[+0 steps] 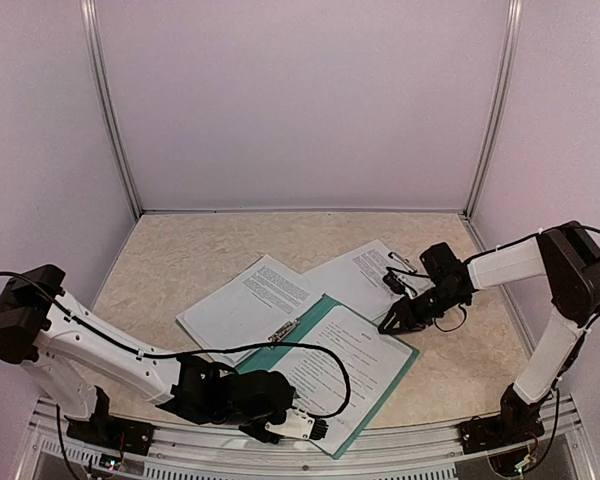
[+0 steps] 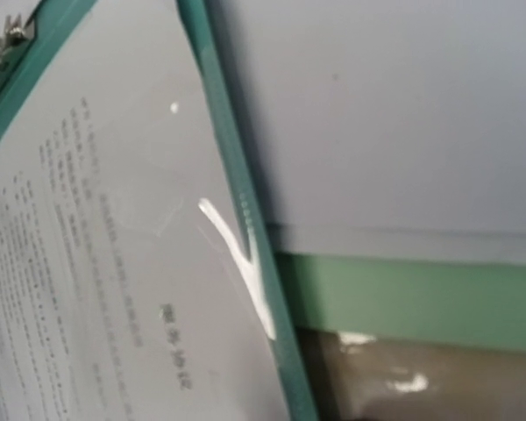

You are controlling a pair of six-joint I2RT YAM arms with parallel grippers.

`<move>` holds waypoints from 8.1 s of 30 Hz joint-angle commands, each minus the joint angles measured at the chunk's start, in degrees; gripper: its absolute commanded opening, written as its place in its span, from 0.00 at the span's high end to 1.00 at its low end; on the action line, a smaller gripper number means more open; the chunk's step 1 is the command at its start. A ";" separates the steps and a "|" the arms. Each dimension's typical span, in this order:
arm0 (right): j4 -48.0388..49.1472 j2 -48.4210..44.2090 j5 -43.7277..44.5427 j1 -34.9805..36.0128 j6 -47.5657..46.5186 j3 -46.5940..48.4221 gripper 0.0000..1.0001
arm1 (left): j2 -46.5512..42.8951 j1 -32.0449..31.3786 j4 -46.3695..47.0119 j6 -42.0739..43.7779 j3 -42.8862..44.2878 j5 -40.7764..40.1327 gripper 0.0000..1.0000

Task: Put the files into the folder
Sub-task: Pick up the folder with files from the center of the board, then pass from the right arm to the left, then close the folder with files at the center of the board.

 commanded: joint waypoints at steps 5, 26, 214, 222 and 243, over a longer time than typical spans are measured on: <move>-9.65 7.17 1.32 0.14 -4.81 2.33 0.60 | -0.60 0.91 0.86 0.89 -1.51 0.32 0.36; -7.43 8.61 -8.26 4.69 -5.01 0.26 0.70 | -6.80 0.89 -1.93 1.92 -7.85 -8.01 0.36; -11.36 3.82 23.06 24.24 0.85 30.00 0.01 | -13.55 22.35 -46.72 -114.64 0.69 -6.02 0.01; -9.94 3.21 32.05 34.83 -5.89 28.70 0.02 | -19.42 20.59 -48.64 -115.04 -1.07 -5.13 0.01; -30.80 35.78 45.73 53.69 -24.67 71.21 0.01 | -51.14 49.28 -53.48 -103.85 -0.61 0.96 0.01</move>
